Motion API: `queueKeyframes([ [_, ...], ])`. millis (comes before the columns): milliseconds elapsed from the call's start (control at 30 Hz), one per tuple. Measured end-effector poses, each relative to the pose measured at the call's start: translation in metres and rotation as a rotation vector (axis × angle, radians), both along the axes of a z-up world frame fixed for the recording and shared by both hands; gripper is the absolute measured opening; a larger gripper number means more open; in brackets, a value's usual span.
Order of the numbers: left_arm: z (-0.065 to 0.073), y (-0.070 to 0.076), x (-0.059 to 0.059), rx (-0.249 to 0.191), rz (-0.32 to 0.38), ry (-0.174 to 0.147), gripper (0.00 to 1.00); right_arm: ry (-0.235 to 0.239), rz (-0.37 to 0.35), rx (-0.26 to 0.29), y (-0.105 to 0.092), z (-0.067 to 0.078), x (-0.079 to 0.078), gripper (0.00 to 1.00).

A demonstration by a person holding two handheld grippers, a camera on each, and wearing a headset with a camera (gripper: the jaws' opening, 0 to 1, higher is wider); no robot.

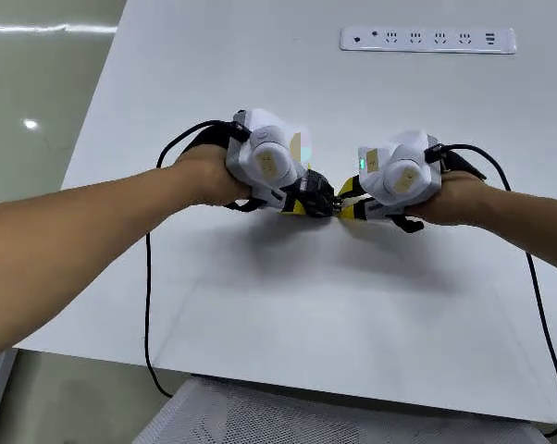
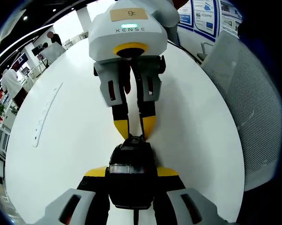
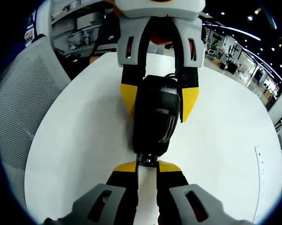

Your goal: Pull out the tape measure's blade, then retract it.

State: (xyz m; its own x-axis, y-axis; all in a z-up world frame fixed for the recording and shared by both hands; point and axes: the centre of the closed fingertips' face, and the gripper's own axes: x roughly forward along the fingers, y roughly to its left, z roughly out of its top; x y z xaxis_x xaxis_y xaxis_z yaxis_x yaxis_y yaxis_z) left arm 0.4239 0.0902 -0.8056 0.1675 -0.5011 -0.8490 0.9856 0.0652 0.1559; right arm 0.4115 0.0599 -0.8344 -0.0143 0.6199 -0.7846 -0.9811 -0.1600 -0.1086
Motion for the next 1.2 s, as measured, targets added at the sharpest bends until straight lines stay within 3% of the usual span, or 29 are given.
queueKeyframes([
  [533, 0.0, 0.001, -0.001, 0.006, 0.02, 0.008, 0.32, 0.016, -0.047, -0.004, -0.021, -0.002, 0.002, 0.08],
  [700, 0.0, 0.001, 0.001, 0.001, 0.04, 0.014, 0.32, 0.035, -0.094, 0.002, -0.03, 0.0, 0.009, 0.08],
  [733, 0.0, 0.0, 0.0, 0.005, 0.011, 0.011, 0.32, 0.013, -0.095, 0.0, -0.033, 0.003, 0.013, 0.0],
  [767, 0.0, -0.002, -0.001, 0.003, -0.019, -0.004, 0.32, -0.055, -0.149, -0.063, -0.047, 0.0, 0.033, 0.0],
  [800, -0.001, -0.001, -0.002, 0.003, 0.012, 0.009, 0.32, 0.045, -0.157, -0.023, -0.048, -0.003, 0.028, 0.0],
  [833, -0.001, -0.001, -0.002, 0.002, 0.012, 0.009, 0.32, 0.08, -0.185, 0.004, -0.059, 0.002, 0.028, 0.0],
  [867, -0.002, -0.002, -0.001, 0.004, 0.013, 0.01, 0.32, 0.052, -0.195, -0.011, -0.07, 0.004, 0.032, 0.0],
  [933, -0.002, -0.003, -0.001, 0.009, 0.011, 0.013, 0.32, 0.043, -0.175, -0.017, -0.075, 0.007, 0.026, 0.0],
  [1000, -0.003, -0.004, -0.001, 0.008, 0.01, 0.016, 0.32, 0.048, -0.148, -0.019, -0.072, 0.009, 0.016, 0.0],
  [1067, -0.002, -0.004, -0.002, 0.008, 0.01, 0.017, 0.32, 0.073, -0.152, 0.004, -0.067, 0.005, 0.014, 0.0],
  [1200, -0.002, -0.004, -0.003, 0.007, 0.009, 0.013, 0.32, 0.073, -0.145, 0.01, -0.054, 0.006, 0.007, 0.0],
])
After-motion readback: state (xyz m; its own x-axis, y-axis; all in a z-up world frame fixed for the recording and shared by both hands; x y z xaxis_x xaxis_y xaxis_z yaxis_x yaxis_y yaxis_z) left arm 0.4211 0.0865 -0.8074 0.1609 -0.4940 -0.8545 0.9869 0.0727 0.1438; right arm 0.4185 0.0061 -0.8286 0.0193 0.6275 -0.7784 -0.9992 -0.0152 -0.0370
